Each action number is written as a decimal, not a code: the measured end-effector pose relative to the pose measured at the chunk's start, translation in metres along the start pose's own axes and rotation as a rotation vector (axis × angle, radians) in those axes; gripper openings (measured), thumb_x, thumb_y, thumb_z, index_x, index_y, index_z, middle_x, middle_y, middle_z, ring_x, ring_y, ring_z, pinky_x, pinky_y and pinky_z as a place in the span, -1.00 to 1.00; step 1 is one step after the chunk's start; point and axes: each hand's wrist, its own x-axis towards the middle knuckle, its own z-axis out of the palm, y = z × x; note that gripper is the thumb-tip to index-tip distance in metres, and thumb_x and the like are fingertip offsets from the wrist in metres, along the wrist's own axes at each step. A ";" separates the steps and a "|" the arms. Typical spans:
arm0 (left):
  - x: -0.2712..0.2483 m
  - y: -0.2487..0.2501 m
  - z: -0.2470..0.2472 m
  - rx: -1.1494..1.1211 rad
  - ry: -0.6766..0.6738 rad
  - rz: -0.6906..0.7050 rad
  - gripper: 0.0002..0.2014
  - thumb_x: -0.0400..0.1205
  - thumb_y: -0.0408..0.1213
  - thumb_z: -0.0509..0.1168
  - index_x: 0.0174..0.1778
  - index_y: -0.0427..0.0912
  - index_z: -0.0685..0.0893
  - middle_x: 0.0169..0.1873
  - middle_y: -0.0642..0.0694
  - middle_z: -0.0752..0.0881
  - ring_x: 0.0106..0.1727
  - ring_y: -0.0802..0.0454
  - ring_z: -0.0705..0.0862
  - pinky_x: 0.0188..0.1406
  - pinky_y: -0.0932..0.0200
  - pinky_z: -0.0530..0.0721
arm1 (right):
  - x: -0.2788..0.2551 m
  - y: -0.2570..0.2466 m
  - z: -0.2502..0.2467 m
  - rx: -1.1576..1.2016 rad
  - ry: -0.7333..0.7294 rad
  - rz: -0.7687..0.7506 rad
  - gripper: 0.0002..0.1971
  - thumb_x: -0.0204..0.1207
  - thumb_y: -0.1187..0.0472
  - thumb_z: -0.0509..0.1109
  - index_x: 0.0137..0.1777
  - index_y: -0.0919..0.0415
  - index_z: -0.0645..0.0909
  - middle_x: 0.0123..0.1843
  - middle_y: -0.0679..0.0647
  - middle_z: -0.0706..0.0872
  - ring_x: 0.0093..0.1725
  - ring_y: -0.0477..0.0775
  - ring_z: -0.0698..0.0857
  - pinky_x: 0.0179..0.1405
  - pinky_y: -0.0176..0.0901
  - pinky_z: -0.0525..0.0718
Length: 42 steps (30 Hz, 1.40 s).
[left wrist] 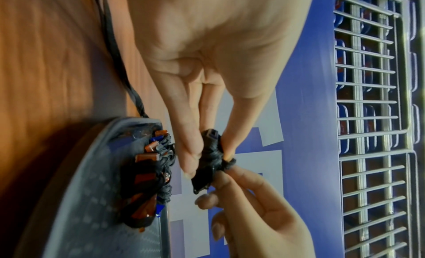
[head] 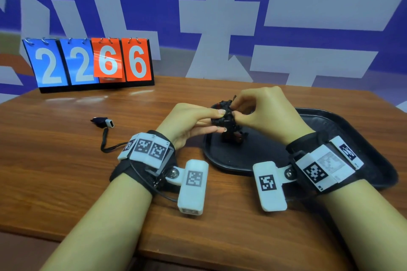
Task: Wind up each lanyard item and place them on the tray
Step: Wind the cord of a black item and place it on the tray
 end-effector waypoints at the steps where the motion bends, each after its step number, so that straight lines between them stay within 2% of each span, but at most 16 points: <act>1: 0.000 -0.001 0.000 0.010 0.004 0.007 -0.80 0.55 -0.39 0.49 0.02 -0.45 0.78 -0.15 -0.35 0.84 -0.09 -0.21 0.86 -0.10 0.26 0.81 | 0.000 0.000 0.000 0.000 -0.004 0.006 -0.90 0.42 0.25 0.53 -0.10 0.09 0.81 -0.24 -0.09 0.82 -0.21 -0.25 0.76 -0.11 -0.41 0.70; 6: 0.003 -0.003 -0.001 0.059 0.035 0.062 -0.79 0.55 -0.42 0.49 0.03 -0.49 0.79 -0.15 -0.31 0.85 -0.11 -0.19 0.86 -0.07 0.24 0.81 | 0.001 0.003 0.002 0.034 0.001 0.044 -0.91 0.42 0.23 0.54 -0.14 0.04 0.84 -0.19 -0.18 0.73 -0.26 -0.34 0.61 -0.24 -0.56 0.49; 9: 0.004 -0.005 0.000 0.087 0.099 0.123 -0.79 0.50 -0.44 0.53 0.00 -0.49 0.80 -0.12 -0.36 0.84 -0.13 -0.24 0.86 -0.07 0.19 0.82 | 0.000 0.002 0.005 0.062 0.005 0.101 -0.94 0.40 0.22 0.53 -0.20 0.05 0.82 -0.23 -0.16 0.68 -0.33 -0.29 0.56 -0.28 -0.57 0.44; 11: 0.005 -0.006 0.001 0.110 0.144 0.172 -0.79 0.48 -0.44 0.56 -0.02 -0.47 0.82 -0.14 -0.35 0.84 -0.16 -0.21 0.86 -0.15 0.23 0.82 | 0.000 0.000 0.007 0.083 -0.019 0.136 -0.95 0.40 0.24 0.50 -0.21 0.11 0.80 -0.25 -0.11 0.71 -0.37 -0.25 0.56 -0.30 -0.55 0.46; 15: 0.005 -0.005 0.001 0.154 0.158 0.234 -0.80 0.46 -0.44 0.57 -0.04 -0.45 0.83 -0.18 -0.29 0.85 -0.20 -0.06 0.86 -0.24 0.29 0.76 | -0.001 -0.007 0.007 0.190 -0.179 0.215 -0.83 0.52 0.26 0.37 -0.19 0.35 0.73 -0.28 0.22 0.72 -0.34 -0.11 0.52 -0.33 -0.38 0.50; 17: 0.004 -0.004 0.001 0.149 0.154 0.233 -0.80 0.47 -0.44 0.57 -0.03 -0.45 0.83 -0.18 -0.29 0.85 -0.20 -0.05 0.86 -0.25 0.32 0.75 | -0.001 -0.009 0.007 0.253 -0.231 0.292 -0.74 0.56 0.25 0.28 -0.18 0.49 0.62 -0.36 0.20 0.54 -0.39 -0.04 0.42 -0.46 -0.32 0.41; 19: 0.004 -0.004 0.001 0.146 0.154 0.227 -0.79 0.47 -0.44 0.56 -0.02 -0.45 0.82 -0.16 -0.29 0.85 -0.17 -0.09 0.86 -0.25 0.31 0.76 | -0.001 -0.010 0.006 0.374 -0.251 0.382 -0.73 0.56 0.24 0.25 -0.19 0.50 0.54 -0.40 0.09 0.45 -0.39 0.00 0.37 -0.43 -0.27 0.37; 22: 0.004 -0.002 0.000 0.128 0.147 0.216 -0.79 0.48 -0.44 0.56 -0.01 -0.46 0.82 -0.13 -0.31 0.85 -0.14 -0.12 0.86 -0.17 0.24 0.80 | -0.002 -0.010 0.006 0.511 -0.274 0.386 -0.71 0.62 0.13 0.36 -0.11 0.42 0.62 -0.40 0.05 0.59 -0.39 -0.02 0.54 -0.38 -0.22 0.51; 24: 0.004 -0.002 0.000 0.105 0.154 0.205 -0.79 0.49 -0.45 0.55 0.00 -0.45 0.82 -0.11 -0.29 0.85 -0.16 -0.05 0.85 -0.18 0.25 0.80 | -0.003 -0.010 0.008 0.577 -0.224 0.360 -0.66 0.59 0.11 0.46 -0.08 0.47 0.64 -0.32 0.21 0.73 -0.37 0.01 0.70 -0.40 -0.24 0.66; 26: 0.003 -0.002 0.000 0.063 0.171 0.192 -0.80 0.52 -0.45 0.52 0.01 -0.46 0.81 -0.11 -0.28 0.85 -0.20 0.00 0.84 -0.23 0.30 0.77 | -0.003 -0.011 0.010 0.703 -0.143 0.371 -0.72 0.59 0.23 0.46 -0.04 0.54 0.66 -0.18 0.35 0.81 -0.29 0.11 0.79 -0.30 -0.20 0.78; 30: 0.003 -0.002 0.001 -0.035 0.163 0.177 -0.80 0.58 -0.43 0.46 0.08 -0.44 0.79 -0.10 -0.26 0.85 -0.20 0.00 0.85 -0.26 0.35 0.75 | -0.002 -0.011 0.009 0.802 -0.029 0.376 -0.83 0.58 0.39 0.44 0.08 0.52 0.66 -0.13 0.41 0.81 -0.28 0.10 0.81 -0.19 -0.19 0.81; 32: 0.004 -0.002 0.000 -0.095 0.177 0.162 -0.82 0.61 -0.41 0.43 0.08 -0.40 0.79 -0.13 -0.22 0.85 -0.28 0.05 0.83 -0.36 0.41 0.70 | -0.001 -0.010 0.008 0.844 0.008 0.379 -0.77 0.56 0.42 0.44 0.18 0.41 0.56 -0.15 0.39 0.80 -0.31 0.08 0.79 -0.20 -0.17 0.81; 34: 0.006 -0.001 -0.002 -0.189 0.204 0.136 -0.88 0.62 -0.41 0.41 0.03 -0.34 0.79 -0.21 -0.14 0.85 -0.35 0.11 0.80 -0.38 0.45 0.69 | 0.000 -0.008 0.009 0.872 0.008 0.378 -0.70 0.56 0.42 0.44 0.23 0.34 0.47 -0.15 0.36 0.79 -0.30 0.07 0.79 -0.20 -0.17 0.79; 36: 0.006 0.001 -0.005 -0.306 0.192 0.099 -0.92 0.62 -0.43 0.40 -0.03 -0.30 0.79 -0.27 -0.12 0.84 -0.38 0.13 0.77 -0.31 0.43 0.73 | 0.000 -0.006 0.011 0.910 -0.028 0.379 -0.74 0.58 0.43 0.41 0.22 0.36 0.49 -0.13 0.35 0.80 -0.26 0.08 0.80 -0.20 -0.19 0.78; 38: 0.006 0.002 -0.006 -0.395 0.160 0.065 -0.92 0.63 -0.45 0.38 -0.05 -0.30 0.79 -0.30 -0.14 0.83 -0.41 0.13 0.76 -0.34 0.43 0.72 | 0.000 -0.004 0.013 0.964 -0.072 0.396 -0.82 0.59 0.44 0.39 0.16 0.37 0.55 -0.09 0.31 0.82 -0.24 0.08 0.81 -0.19 -0.22 0.78; 42: 0.005 0.002 -0.008 -0.424 0.045 0.024 -0.87 0.66 -0.43 0.35 0.05 -0.35 0.76 -0.16 -0.23 0.80 -0.37 0.10 0.76 -0.35 0.41 0.72 | -0.002 -0.004 0.012 1.025 -0.155 0.444 -0.91 0.59 0.44 0.38 -0.01 0.27 0.62 -0.08 0.25 0.84 -0.25 0.02 0.82 -0.21 -0.26 0.77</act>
